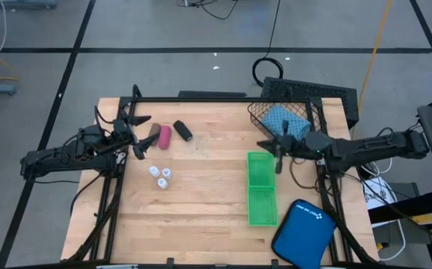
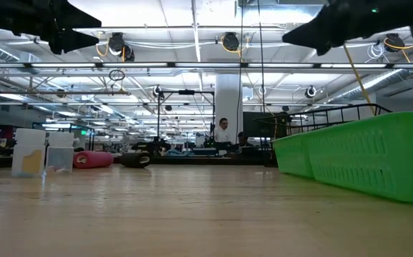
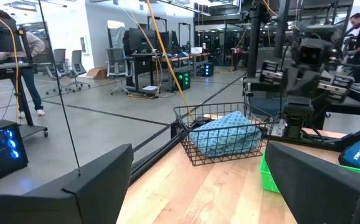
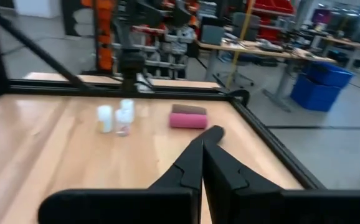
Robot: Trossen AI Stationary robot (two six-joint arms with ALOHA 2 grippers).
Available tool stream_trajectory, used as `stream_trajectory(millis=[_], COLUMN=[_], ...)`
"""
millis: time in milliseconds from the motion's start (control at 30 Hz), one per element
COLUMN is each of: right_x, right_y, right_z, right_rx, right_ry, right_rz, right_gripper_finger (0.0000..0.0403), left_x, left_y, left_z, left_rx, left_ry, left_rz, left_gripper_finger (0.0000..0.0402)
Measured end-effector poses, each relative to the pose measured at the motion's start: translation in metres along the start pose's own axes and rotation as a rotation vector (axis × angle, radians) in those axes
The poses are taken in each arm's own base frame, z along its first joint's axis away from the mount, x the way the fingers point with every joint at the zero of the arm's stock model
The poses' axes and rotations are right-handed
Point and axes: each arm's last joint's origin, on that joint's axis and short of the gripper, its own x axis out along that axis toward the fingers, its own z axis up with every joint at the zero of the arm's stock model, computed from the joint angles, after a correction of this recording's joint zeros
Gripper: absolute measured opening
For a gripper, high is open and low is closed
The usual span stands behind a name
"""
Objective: Pick & Place Medicine items
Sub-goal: Put the brown bandage into the top green basket
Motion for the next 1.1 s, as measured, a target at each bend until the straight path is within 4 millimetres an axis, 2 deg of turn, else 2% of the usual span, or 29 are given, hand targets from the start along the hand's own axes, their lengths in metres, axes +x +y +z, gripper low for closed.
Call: stream_trajectory(millis=[167,300,533,833,1000,1100], right_x=[-0.026,-0.036,-0.037,-0.037,-0.037,-0.037], right_y=[0.004,0.006,0.009,0.009,0.009,0.009], right_z=[-0.017,-0.031,-0.046,-0.049,-0.049,-0.049], right_rx=[0.060,0.114,0.131,0.126,0.101,0.085], right_ry=[-0.081,-0.157,-0.208,-0.207,-0.206,-0.207], right_rz=[0.045,0.067,0.079,0.078,0.075,0.072], right_gripper_finger=[0.0000,0.0000,0.0000,0.0000,0.0000,0.0000], left_x=[0.000,0.000,0.000,0.000,0.008,0.015], left_y=[0.000,0.000,0.000,0.000,-0.002,-0.005], left_z=[0.000,0.000,0.003,0.003,-0.002,-0.006], left_rx=[0.000,-0.026,-0.230,-0.385,-0.491,-0.458], left_ry=[0.000,-0.002,-0.026,-0.029,0.031,0.125], left_rz=[0.000,0.000,-0.007,-0.012,0.002,0.006], left_gripper_finger=[0.0378,0.0384,0.0379,0.0382,0.0386,0.0387])
